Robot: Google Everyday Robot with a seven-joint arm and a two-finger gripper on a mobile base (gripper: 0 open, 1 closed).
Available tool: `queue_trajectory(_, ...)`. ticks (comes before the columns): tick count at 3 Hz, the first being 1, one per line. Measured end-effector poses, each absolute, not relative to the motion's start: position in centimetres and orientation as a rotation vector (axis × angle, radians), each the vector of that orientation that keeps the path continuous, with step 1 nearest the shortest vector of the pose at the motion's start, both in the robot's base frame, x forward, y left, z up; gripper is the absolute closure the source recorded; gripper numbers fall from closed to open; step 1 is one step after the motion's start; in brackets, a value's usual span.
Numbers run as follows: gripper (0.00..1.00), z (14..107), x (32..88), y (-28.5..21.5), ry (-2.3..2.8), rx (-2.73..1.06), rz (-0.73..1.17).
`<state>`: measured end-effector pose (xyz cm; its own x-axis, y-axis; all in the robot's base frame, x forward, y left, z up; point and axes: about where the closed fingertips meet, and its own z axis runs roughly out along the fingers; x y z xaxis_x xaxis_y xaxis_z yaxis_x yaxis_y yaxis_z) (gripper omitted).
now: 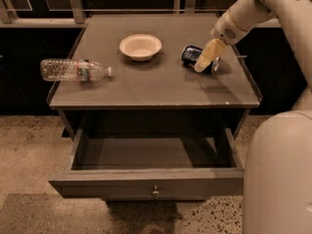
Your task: Place pepsi can into top drawer
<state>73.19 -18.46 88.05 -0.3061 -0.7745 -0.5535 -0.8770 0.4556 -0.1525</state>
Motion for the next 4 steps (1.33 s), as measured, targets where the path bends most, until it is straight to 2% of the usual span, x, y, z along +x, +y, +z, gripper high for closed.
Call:
queue_trajectory(2, 0.0, 84.4, 73.1, -18.5, 2.233, -1.34, 0.331)
queue_trajectory(3, 0.19, 84.3, 73.1, -18.5, 2.236, -1.339, 0.333)
queue_trajectory(4, 0.42, 84.3, 73.1, -18.5, 2.236, -1.339, 0.333)
